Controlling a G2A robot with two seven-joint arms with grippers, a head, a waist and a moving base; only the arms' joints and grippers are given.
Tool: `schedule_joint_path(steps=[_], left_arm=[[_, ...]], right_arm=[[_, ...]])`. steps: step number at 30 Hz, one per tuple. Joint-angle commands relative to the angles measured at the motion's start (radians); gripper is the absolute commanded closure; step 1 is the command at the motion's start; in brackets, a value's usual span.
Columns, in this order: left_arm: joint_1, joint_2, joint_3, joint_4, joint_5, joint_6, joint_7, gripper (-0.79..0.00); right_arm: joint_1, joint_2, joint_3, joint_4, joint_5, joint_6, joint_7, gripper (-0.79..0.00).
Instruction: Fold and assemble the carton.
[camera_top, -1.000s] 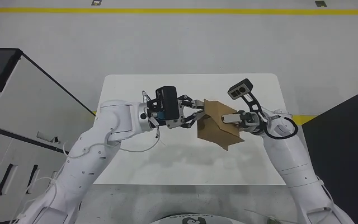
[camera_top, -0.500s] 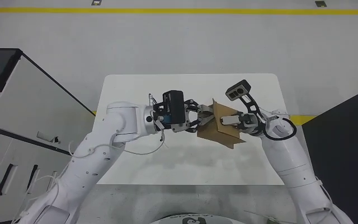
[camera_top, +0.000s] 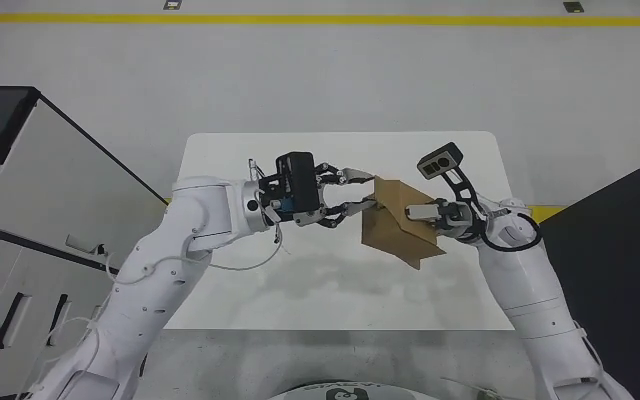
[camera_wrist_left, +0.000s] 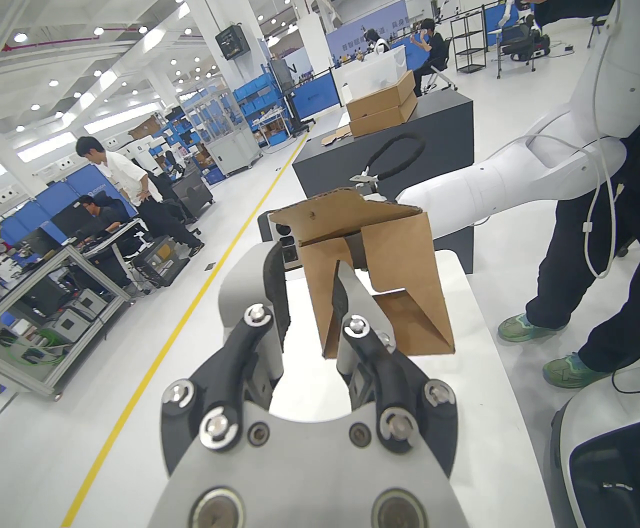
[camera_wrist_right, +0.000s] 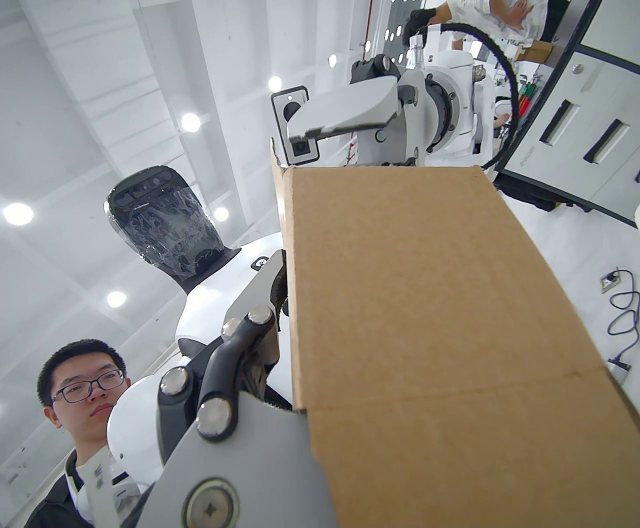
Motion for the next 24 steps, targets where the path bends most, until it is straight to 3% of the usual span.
schedule_joint_path(steps=[1,5,16,20,24], left_arm=[[0.008,0.005,-0.022,-0.005,-0.012,-0.013,-0.018,-0.785],[0.022,0.014,-0.051,-0.019,-0.046,-0.035,-0.089,-0.785],[0.032,0.017,-0.066,-0.013,-0.092,-0.036,-0.098,-0.785],[-0.005,0.032,-0.073,0.037,-0.210,-0.152,-0.267,-0.785],[-0.013,0.034,-0.078,0.036,-0.242,-0.154,-0.276,-0.785]], right_arm=[[0.000,0.004,0.010,-0.001,-0.006,0.001,0.000,0.000],[0.003,0.011,0.024,-0.003,-0.024,-0.001,0.000,0.000],[0.010,0.017,0.037,-0.044,-0.092,-0.006,-0.008,0.000],[0.028,0.027,0.053,-0.067,-0.136,0.004,0.000,0.000],[0.040,0.035,0.055,-0.078,-0.177,-0.003,0.000,0.000]])
